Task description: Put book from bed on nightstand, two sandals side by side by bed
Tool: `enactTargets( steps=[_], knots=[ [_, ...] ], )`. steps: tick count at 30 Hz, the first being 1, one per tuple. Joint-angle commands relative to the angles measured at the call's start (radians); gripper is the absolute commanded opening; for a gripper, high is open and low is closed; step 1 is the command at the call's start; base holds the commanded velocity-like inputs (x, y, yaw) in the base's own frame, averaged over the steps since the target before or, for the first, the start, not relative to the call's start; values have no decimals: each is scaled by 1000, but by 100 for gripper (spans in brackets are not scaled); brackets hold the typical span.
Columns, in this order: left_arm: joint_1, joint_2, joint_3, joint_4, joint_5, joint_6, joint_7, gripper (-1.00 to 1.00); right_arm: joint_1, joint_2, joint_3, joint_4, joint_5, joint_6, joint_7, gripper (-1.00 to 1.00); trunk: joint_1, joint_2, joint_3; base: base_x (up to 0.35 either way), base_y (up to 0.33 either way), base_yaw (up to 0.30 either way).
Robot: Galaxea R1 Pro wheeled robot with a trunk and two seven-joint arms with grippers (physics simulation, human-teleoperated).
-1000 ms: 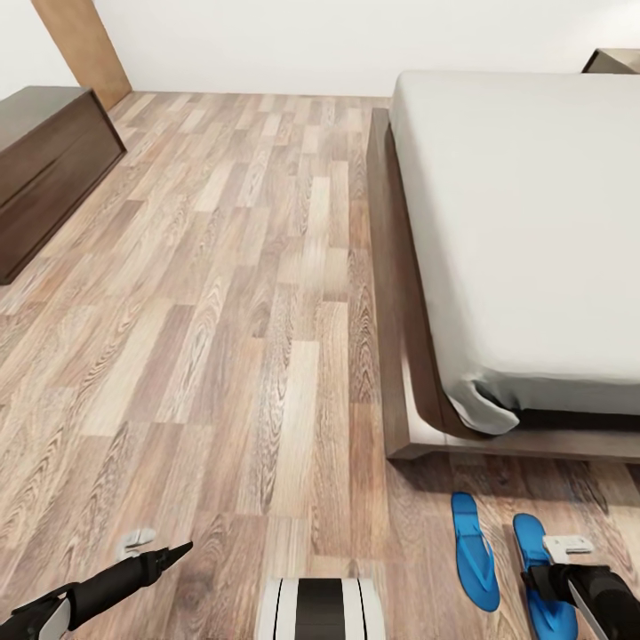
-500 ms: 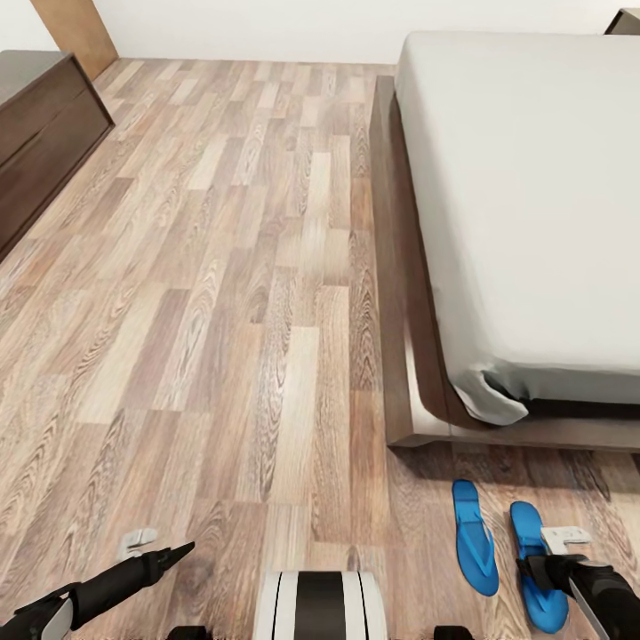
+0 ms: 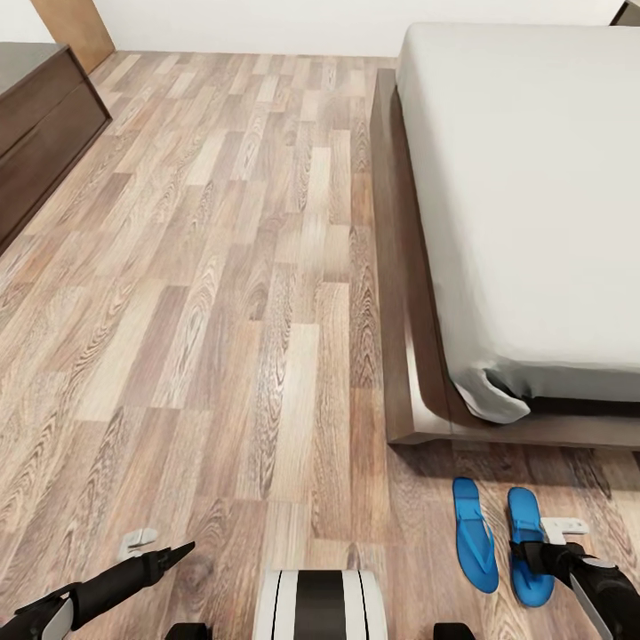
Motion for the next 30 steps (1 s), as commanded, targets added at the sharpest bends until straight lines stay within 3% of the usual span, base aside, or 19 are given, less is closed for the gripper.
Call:
enactTargets(
  steps=[1,7,24,30],
  knots=[
    [0,0,7,0,-6,6,-5,100,0,1,-5,-1,2,6,6,-100,0,0,-1,77,0,0],
    [0,-7,7,0,-7,6,-3,100,0,1,-5,-2,1,6,5,-100,0,0,-1,169,0,0],
    [0,-8,7,0,-7,6,-3,100,0,1,-5,-2,0,6,5,-100,0,0,-1,5,0,0],
    [0,-8,7,0,-7,6,-3,100,0,1,-5,-2,0,6,5,-100,3,-2,-24,0,0,0]
  ],
)
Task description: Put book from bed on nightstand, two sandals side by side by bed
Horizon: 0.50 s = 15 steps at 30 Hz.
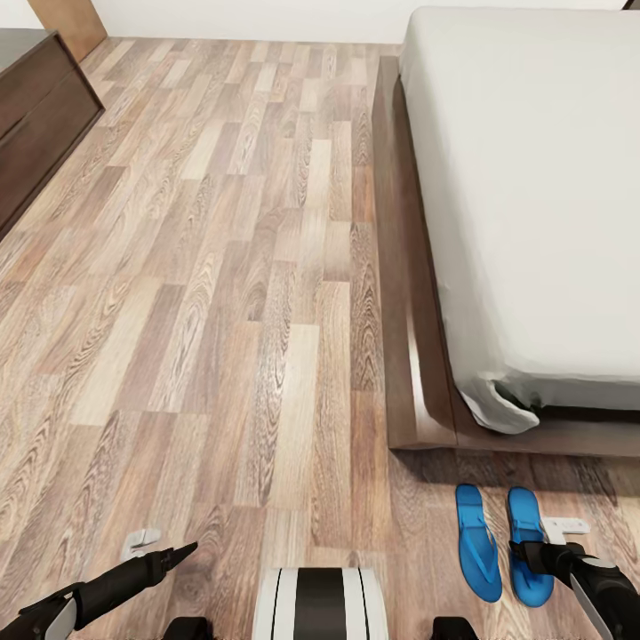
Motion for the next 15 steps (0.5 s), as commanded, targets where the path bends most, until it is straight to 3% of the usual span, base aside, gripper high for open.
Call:
enactTargets(
  steps=[1,4,15],
  knots=[
    [0,0,8,0,-5,6,-5,100,0,1,-5,-2,2,6,6,-100,0,0,-5,0,0,0],
    [0,0,8,0,-5,7,-5,100,0,1,-5,-2,2,6,6,-100,2,-1,-16,0,0,0],
    [0,0,9,0,-5,6,-5,100,0,1,-5,-2,2,6,6,-100,2,-1,-16,0,0,0]
  ],
)
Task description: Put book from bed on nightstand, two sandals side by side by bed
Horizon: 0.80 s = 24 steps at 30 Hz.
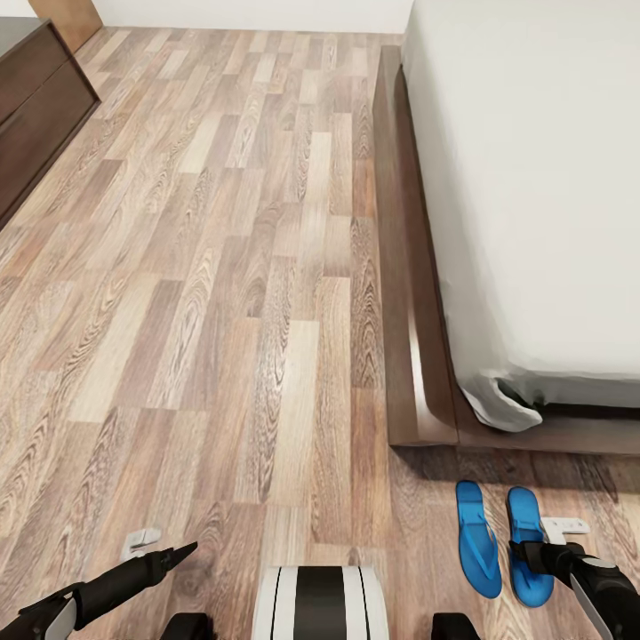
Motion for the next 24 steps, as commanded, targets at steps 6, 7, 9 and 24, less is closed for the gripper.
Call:
enactTargets(
  steps=[6,7,9,24],
  knots=[
    [0,0,7,0,-6,6,-4,100,0,1,-5,-2,2,6,6,-100,0,0,-1,106,0,0],
    [0,0,7,0,-5,6,-4,100,0,1,-5,-2,2,6,6,-100,0,0,-1,262,0,0],
    [0,0,6,0,-5,6,-4,100,0,1,-5,-2,2,6,6,-100,0,0,-1,122,0,0],
    [0,0,6,0,-6,8,-5,100,0,1,-5,-2,2,6,6,-100,1,-1,-12,9,0,0]
  ],
)
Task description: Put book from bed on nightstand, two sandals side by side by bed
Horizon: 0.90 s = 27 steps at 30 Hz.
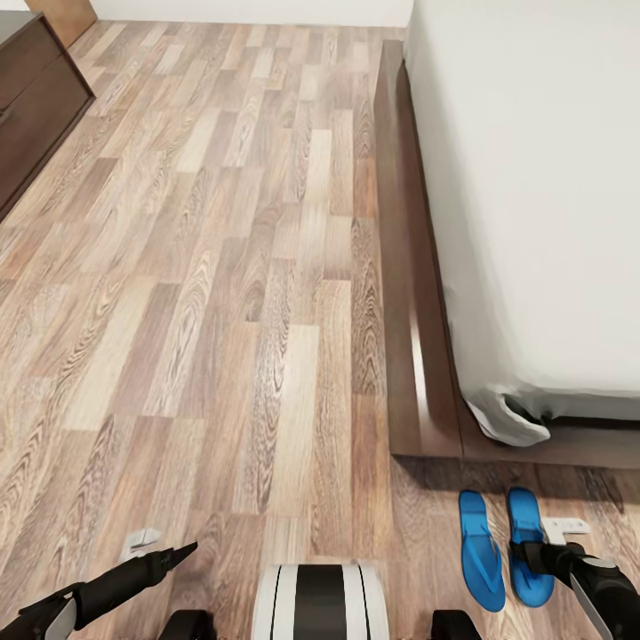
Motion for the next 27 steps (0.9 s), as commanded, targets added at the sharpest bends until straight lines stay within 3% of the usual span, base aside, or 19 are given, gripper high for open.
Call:
enactTargets(
  steps=[1,14,21,27],
  knots=[
    [0,0,8,0,-5,6,-5,100,0,1,-5,-2,2,6,6,-100,0,0,-5,0,0,0],
    [0,0,8,0,-5,6,-5,100,0,1,-5,-2,2,6,6,-100,1,-1,-12,0,0,0],
    [0,0,8,0,-5,6,-5,100,0,1,-5,-2,2,6,6,-100,4,-3,-39,0,0,0],
    [0,0,8,0,-5,6,-5,100,0,1,-5,-2,2,6,6,-100,4,-3,-39,0,0,0]
  ],
)
